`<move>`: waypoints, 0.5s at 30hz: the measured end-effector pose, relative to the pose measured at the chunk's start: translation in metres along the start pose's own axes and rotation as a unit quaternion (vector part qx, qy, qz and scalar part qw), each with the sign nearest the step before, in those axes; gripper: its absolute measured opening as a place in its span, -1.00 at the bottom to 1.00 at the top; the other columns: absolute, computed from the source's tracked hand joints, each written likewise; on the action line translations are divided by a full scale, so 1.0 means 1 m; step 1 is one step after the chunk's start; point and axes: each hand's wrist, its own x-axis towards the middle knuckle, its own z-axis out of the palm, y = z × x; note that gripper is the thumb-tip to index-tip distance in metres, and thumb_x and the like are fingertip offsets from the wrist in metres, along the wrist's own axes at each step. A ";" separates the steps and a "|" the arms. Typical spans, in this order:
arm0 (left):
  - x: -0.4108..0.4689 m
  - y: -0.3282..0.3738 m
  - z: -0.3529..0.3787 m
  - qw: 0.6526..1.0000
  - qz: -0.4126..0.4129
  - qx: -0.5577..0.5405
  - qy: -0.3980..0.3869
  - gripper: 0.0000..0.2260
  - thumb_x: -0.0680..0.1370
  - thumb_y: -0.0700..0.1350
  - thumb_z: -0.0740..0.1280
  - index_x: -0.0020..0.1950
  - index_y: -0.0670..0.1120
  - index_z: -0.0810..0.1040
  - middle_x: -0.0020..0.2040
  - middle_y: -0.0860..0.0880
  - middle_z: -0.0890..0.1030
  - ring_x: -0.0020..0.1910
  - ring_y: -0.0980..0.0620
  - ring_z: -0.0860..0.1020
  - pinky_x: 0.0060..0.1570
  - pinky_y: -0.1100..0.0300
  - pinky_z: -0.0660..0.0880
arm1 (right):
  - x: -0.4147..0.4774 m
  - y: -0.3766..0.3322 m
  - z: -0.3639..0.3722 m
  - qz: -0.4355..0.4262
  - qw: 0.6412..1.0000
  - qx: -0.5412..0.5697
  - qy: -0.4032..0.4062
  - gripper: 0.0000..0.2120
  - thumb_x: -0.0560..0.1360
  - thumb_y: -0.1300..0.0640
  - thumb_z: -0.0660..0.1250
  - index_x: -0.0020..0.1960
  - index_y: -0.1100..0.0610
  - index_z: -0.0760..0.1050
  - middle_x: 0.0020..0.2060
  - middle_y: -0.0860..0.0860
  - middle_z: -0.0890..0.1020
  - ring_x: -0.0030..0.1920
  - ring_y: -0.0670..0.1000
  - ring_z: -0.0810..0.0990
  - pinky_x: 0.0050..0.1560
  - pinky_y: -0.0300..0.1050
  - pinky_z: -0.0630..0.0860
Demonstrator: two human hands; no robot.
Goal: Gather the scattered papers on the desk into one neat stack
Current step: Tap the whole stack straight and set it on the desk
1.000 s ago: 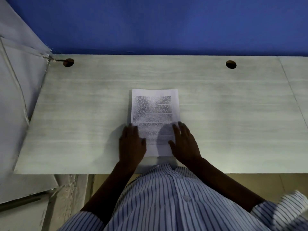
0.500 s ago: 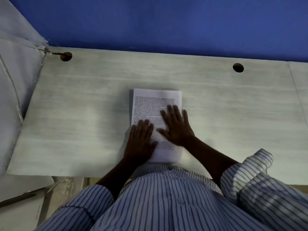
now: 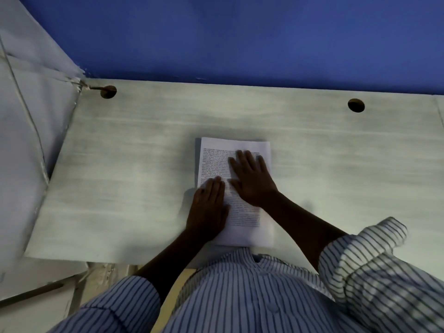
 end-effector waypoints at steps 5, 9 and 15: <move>0.065 -0.007 -0.023 0.999 0.031 0.025 -0.036 -0.39 0.56 0.11 0.10 0.47 -0.27 0.37 0.47 -0.27 0.38 0.45 -0.28 0.37 0.35 -0.20 0.37 | -0.021 0.003 0.009 0.026 0.999 0.009 0.023 -0.42 0.61 -0.12 -0.02 0.54 0.13 0.25 0.53 0.21 0.25 0.52 0.28 0.23 0.45 0.31 0.19; 0.110 -0.018 -0.038 0.994 0.048 0.031 -0.098 -0.32 0.53 0.22 0.05 0.49 -0.21 0.36 0.50 -0.28 0.34 0.46 -0.29 0.34 0.34 -0.27 0.36 | -0.025 -0.003 0.008 0.039 0.998 0.042 0.004 -0.29 0.51 -0.22 0.02 0.54 0.15 0.23 0.54 0.22 0.22 0.53 0.28 0.19 0.45 0.33 0.15; 0.105 -0.032 -0.044 0.993 -0.015 0.023 -0.114 -0.19 0.54 0.35 0.17 0.63 -0.05 -0.01 0.63 -0.14 -0.06 0.61 -0.14 -0.07 0.54 -0.15 -0.02 | -0.056 -0.003 0.009 0.067 0.995 0.067 -0.017 -0.13 0.49 -0.37 0.19 0.61 0.01 -0.06 0.61 0.09 -0.09 0.60 0.14 -0.15 0.53 0.29 -0.11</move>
